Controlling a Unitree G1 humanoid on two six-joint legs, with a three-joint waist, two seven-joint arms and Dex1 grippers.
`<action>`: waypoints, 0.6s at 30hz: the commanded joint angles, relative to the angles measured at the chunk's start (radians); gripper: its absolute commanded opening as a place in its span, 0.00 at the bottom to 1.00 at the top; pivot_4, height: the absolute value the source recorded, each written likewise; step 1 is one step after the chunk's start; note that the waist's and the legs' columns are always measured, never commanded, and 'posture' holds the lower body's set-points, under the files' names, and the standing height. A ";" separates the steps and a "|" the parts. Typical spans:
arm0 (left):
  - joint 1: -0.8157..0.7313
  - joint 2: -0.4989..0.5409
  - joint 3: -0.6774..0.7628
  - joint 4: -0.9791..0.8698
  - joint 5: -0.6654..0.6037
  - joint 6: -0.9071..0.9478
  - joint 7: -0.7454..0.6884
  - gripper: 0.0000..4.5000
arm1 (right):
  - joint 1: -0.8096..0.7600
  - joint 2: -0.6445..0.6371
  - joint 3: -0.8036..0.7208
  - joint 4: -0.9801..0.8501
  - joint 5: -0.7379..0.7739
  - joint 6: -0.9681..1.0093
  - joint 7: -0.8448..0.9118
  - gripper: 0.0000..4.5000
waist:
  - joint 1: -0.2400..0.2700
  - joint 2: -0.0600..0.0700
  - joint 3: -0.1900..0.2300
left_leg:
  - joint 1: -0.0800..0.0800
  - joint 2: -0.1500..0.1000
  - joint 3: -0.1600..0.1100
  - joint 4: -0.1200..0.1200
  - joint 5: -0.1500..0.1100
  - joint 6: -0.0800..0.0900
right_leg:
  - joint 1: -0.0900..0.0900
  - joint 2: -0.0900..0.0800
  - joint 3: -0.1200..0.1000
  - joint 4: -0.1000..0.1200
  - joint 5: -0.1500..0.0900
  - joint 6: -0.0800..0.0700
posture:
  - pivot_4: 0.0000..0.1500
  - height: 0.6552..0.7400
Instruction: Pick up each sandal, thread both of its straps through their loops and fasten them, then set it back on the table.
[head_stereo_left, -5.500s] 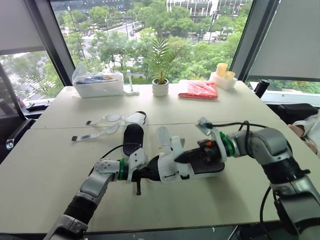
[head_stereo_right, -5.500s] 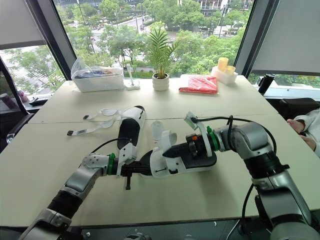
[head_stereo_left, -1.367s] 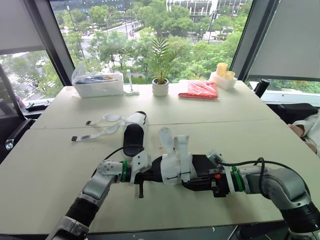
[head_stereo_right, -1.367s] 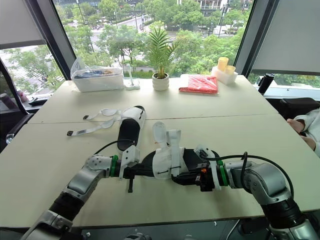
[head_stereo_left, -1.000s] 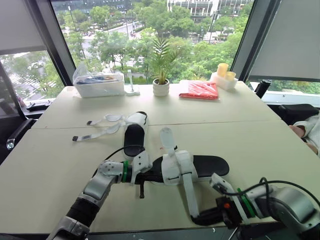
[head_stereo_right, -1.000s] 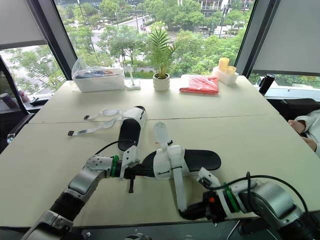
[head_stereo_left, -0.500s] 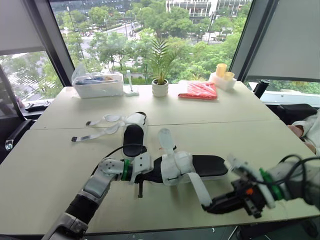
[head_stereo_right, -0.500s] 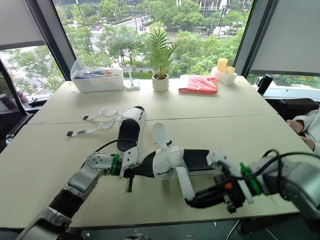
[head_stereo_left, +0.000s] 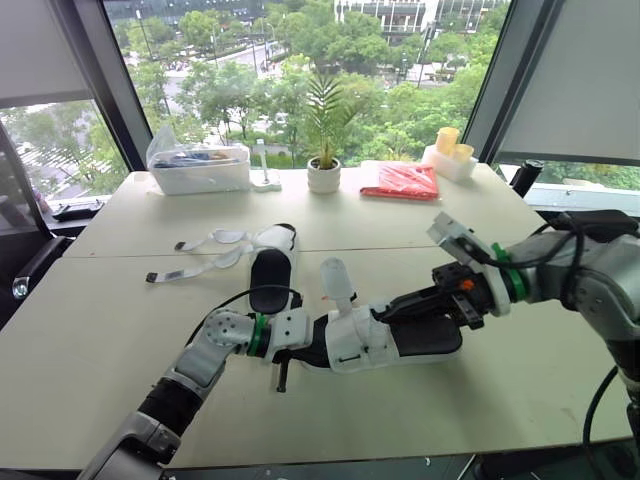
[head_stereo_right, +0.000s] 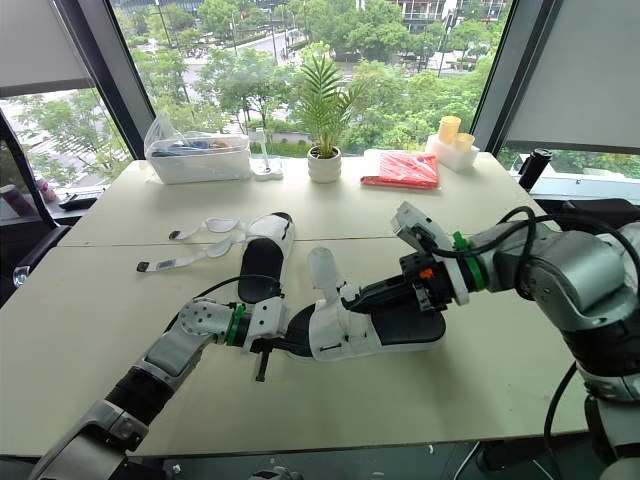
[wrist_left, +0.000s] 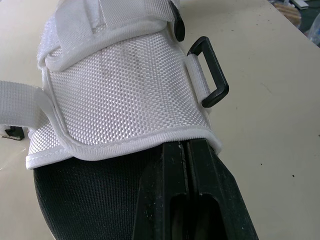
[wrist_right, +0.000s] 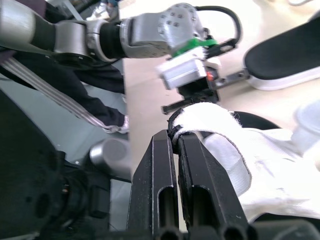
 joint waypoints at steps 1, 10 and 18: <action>0.048 0.020 -0.082 0.076 0.096 0.019 -0.019 0.00 | -0.067 0.052 0.014 0.103 -0.088 -0.085 0.014 0.01 | -0.002 0.002 -0.002 | 0.000 0.000 0.000 0.000 0.000 0.000 | 0.000 0.000 0.000 0.000 0.000 0.000 | 1.00 1.00; 0.061 0.022 -0.088 0.064 0.099 0.014 -0.025 0.00 | -0.160 0.191 0.091 0.357 -0.299 -0.266 0.032 0.01 | -0.002 0.003 -0.003 | 0.001 0.000 0.000 0.000 0.000 0.000 | 0.000 0.000 0.000 0.000 0.001 0.002 | 1.00 1.00; 0.073 0.024 -0.090 0.048 0.098 0.019 -0.021 0.00 | -0.198 0.292 0.129 0.587 -0.449 -0.400 0.044 0.01 | -0.003 0.004 -0.003 | 0.001 -0.001 0.000 0.000 0.000 0.000 | 0.000 0.001 0.001 0.001 0.002 0.003 | 1.00 1.00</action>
